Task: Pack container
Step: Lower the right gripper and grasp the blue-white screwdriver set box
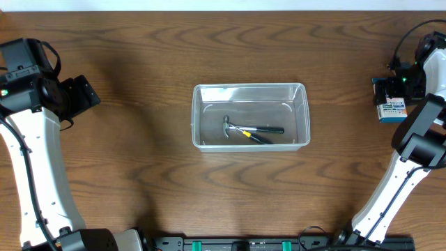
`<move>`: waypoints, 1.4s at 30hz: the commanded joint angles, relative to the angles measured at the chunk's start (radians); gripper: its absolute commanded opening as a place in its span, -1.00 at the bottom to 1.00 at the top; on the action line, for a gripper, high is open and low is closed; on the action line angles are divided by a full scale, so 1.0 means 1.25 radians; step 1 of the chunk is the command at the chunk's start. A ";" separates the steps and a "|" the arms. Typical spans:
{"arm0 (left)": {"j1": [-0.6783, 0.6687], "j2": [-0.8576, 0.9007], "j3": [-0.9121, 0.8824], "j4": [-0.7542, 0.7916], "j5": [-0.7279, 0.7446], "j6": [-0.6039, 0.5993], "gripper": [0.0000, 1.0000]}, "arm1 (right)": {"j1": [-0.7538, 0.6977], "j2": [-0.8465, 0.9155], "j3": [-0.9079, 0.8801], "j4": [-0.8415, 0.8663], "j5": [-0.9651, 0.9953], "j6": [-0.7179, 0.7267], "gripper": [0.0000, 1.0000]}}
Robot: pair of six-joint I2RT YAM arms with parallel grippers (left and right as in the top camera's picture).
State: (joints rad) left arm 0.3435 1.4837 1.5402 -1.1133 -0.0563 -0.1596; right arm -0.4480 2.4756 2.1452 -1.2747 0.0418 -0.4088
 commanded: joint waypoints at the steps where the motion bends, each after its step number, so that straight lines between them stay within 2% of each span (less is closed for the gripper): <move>1: 0.002 -0.006 0.013 0.000 -0.007 0.005 0.96 | -0.007 0.019 0.014 -0.001 0.005 0.009 0.98; 27: 0.002 -0.006 0.013 0.000 -0.007 0.005 0.96 | -0.007 0.024 0.012 -0.001 0.005 0.009 0.98; 30: 0.002 -0.006 0.013 0.000 -0.007 0.005 0.96 | -0.007 0.024 0.012 -0.001 0.006 0.009 0.68; 32: 0.002 -0.006 0.013 0.000 -0.007 0.005 0.96 | -0.007 0.024 0.012 0.000 0.006 0.009 0.56; 42: 0.002 -0.006 0.013 0.000 -0.007 0.005 0.96 | -0.002 0.023 0.012 -0.008 0.006 0.009 0.48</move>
State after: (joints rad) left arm 0.3435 1.4837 1.5402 -1.1133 -0.0563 -0.1596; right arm -0.4477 2.4947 2.1452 -1.2778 0.0422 -0.4015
